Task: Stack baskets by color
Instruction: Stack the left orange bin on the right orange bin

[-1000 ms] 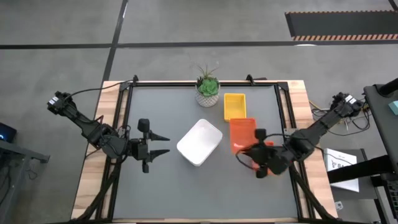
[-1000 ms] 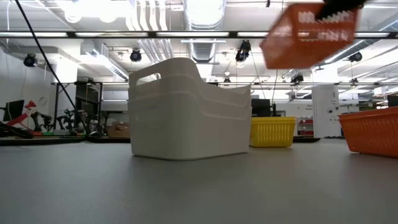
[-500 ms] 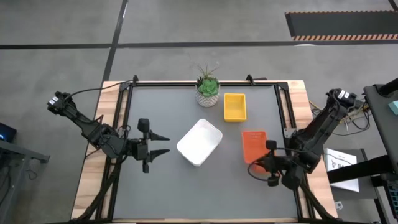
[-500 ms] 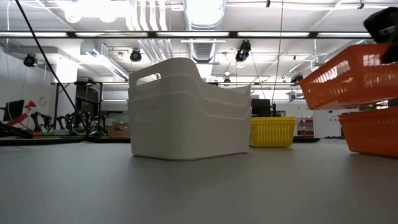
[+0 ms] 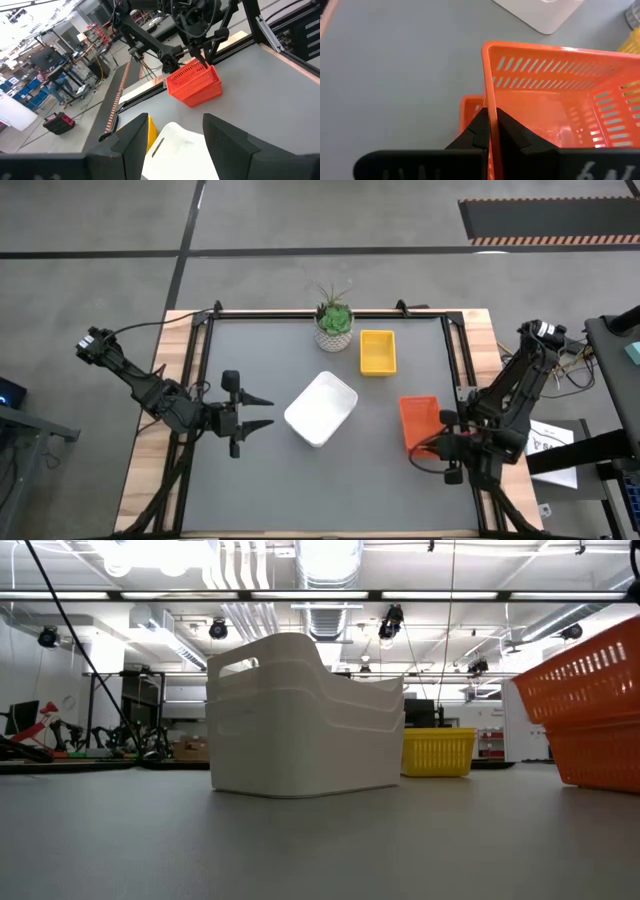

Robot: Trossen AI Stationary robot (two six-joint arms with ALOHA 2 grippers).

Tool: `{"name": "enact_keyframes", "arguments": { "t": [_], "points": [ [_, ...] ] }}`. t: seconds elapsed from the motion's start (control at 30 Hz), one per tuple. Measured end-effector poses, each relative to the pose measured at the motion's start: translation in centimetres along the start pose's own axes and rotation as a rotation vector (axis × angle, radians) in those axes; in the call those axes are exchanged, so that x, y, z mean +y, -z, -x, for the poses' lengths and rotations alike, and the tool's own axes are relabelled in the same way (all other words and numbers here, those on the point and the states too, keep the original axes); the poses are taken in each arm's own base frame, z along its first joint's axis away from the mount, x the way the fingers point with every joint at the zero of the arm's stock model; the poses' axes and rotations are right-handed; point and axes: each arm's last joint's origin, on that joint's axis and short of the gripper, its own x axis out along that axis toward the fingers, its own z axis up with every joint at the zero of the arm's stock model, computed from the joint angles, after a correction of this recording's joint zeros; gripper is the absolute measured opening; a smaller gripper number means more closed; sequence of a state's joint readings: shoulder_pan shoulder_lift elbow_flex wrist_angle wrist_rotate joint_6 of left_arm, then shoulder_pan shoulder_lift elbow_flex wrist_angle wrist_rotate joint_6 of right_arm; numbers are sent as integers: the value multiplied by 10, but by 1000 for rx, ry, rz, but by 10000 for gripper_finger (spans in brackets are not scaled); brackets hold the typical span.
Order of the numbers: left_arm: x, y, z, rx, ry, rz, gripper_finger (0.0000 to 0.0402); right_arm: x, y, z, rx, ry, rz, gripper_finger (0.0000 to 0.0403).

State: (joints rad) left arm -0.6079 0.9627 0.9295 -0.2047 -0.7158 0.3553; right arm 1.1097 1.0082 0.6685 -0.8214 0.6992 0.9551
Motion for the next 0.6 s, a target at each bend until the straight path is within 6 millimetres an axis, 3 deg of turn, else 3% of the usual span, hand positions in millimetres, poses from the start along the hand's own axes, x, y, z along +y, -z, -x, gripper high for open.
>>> {"name": "enact_keyframes", "arguments": {
  "t": [0.6],
  "points": [
    [5, -10, 0, -80, -40, 25, 173, 5, 4, 1, 102, -84, -67, 9]
  ]
}}
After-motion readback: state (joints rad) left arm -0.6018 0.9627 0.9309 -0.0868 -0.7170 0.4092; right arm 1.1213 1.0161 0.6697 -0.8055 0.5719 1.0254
